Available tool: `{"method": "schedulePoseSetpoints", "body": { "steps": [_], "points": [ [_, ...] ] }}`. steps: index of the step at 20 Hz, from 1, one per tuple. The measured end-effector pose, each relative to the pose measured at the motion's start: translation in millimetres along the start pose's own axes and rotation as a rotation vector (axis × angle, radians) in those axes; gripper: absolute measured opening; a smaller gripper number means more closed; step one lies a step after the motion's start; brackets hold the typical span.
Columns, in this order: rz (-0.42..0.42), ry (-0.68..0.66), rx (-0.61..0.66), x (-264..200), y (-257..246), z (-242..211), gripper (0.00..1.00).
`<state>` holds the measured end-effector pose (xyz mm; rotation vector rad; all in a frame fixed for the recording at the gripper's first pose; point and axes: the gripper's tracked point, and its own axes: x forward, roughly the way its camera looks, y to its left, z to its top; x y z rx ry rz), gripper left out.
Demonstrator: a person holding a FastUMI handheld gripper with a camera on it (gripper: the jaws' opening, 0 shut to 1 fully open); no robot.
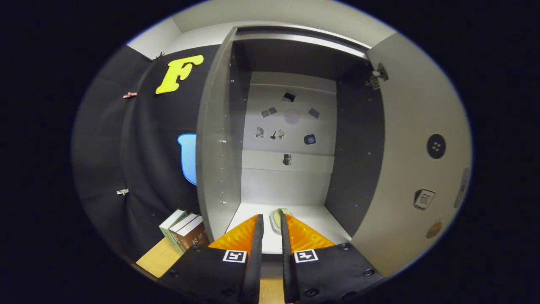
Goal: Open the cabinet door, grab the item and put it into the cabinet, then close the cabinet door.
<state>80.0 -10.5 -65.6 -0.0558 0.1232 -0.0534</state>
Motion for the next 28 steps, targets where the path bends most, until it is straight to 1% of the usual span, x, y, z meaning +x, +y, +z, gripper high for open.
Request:
{"method": "schedulePoseSetpoints", "body": {
  "steps": [5,8,11,15,18,20,21,23,24,27,28],
  "points": [
    [-0.065,-0.024,0.049,-62,-16,15,0.26],
    [-0.129,-0.018,0.111,-102,-41,16,0.26],
    [-0.25,-0.021,0.15,-143,-82,13,0.26],
    [-0.402,-0.043,0.159,-200,-137,9,0.26],
    [-0.474,-0.056,0.17,-239,-179,7,0.25],
    [-0.516,-0.067,0.159,-257,-212,7,0.25],
    [-0.537,-0.067,0.161,-266,-230,7,0.29],
    [-0.551,-0.076,0.173,-274,-262,7,0.37],
    [-0.545,-0.079,0.174,-275,-274,4,0.41],
    [-0.465,-0.086,0.176,-268,-296,-3,0.53],
    [-0.422,-0.086,0.181,-265,-299,-4,0.57]
  ]
}}
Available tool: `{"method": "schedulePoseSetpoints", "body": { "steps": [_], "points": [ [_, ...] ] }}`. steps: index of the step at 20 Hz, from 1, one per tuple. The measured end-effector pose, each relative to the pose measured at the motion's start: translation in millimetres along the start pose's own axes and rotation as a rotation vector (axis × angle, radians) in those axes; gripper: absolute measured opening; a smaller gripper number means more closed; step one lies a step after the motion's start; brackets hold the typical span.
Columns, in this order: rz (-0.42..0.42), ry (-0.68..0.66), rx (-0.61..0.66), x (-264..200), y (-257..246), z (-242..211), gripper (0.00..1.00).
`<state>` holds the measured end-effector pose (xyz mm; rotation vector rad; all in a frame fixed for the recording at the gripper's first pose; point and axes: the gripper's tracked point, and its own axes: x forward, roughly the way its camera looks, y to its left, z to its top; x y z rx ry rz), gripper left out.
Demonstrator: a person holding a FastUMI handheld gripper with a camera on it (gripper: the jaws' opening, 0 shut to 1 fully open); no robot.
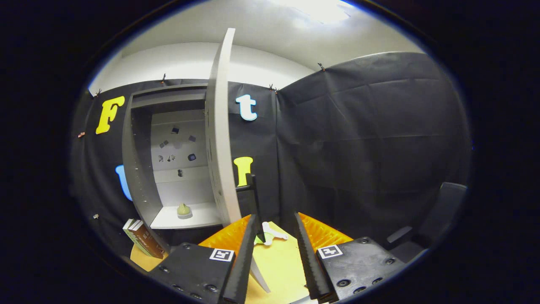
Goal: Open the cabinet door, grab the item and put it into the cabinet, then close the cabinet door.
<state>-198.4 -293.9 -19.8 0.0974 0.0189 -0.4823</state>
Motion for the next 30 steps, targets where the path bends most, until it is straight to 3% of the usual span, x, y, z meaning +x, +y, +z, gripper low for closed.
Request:
{"method": "schedulePoseSetpoints", "body": {
  "steps": [7,11,19,30],
  "points": [
    [0.234,0.051,0.068,32,1,-8,0.88],
    [0.279,0.055,0.011,39,8,-17,0.88],
    [0.405,0.071,-0.002,24,85,-28,0.88],
    [0.48,0.062,0.023,16,230,-42,0.88]
  ]
}}
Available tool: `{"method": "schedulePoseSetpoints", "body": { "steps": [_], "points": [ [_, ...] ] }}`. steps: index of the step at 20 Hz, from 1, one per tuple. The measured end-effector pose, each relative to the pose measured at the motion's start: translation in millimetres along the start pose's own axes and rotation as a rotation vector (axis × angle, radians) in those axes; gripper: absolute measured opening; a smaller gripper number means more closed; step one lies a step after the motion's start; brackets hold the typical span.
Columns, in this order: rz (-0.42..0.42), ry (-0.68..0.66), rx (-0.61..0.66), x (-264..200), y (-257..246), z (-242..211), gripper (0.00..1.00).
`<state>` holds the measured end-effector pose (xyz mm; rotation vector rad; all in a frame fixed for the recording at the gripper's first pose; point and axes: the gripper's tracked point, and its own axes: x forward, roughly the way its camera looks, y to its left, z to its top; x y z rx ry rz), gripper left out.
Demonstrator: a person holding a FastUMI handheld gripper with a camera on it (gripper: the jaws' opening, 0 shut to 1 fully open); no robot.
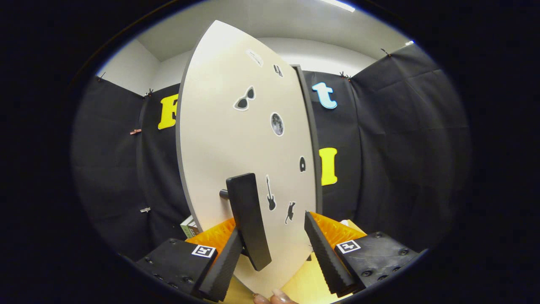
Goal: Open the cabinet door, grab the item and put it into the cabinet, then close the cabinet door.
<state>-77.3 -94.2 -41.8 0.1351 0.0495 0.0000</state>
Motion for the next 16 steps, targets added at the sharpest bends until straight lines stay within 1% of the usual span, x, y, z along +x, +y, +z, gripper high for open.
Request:
{"method": "schedulePoseSetpoints", "body": {
  "steps": [2,3,5,7,11,16],
  "points": [
    [0.026,-0.009,0.002,10,25,-1,0.88],
    [0.036,-0.015,0.007,16,35,-1,0.9],
    [0.074,-0.015,0.022,25,57,-4,0.97],
    [0.092,-0.001,0.016,32,71,-8,0.99],
    [0.111,0.011,-0.009,38,83,-11,0.98],
    [0.083,0.02,-0.013,37,72,-12,0.98]
  ]
}}
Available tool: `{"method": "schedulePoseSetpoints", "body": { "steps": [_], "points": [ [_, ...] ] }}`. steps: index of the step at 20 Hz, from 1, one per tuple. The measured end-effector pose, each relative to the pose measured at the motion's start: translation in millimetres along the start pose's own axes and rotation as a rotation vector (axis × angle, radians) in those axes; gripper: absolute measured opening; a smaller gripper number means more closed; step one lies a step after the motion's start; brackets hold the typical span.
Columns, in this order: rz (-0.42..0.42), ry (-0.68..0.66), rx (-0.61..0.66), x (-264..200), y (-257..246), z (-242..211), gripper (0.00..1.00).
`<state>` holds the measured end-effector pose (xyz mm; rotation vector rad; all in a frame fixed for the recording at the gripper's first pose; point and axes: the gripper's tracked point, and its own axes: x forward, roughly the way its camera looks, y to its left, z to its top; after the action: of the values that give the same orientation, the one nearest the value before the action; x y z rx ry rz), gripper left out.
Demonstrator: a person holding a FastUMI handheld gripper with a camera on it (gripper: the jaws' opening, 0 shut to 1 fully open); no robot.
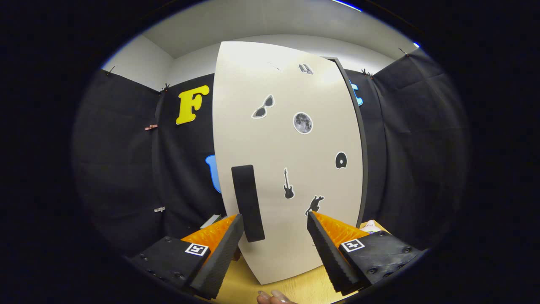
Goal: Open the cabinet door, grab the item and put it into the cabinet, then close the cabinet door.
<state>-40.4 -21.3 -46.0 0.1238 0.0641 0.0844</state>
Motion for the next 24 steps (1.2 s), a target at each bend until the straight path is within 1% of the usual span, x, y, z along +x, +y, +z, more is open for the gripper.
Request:
{"method": "schedulePoseSetpoints", "body": {
  "steps": [9,15,21,24],
  "points": [
    [-0.04,0.012,-0.023,-5,-18,-2,0.98],
    [-0.03,-0.008,-0.021,-7,-17,3,0.98],
    [-0.045,-0.001,-0.028,-6,-20,1,0.98],
    [-0.045,-0.021,-0.023,-8,-19,5,0.98]
  ]
}}
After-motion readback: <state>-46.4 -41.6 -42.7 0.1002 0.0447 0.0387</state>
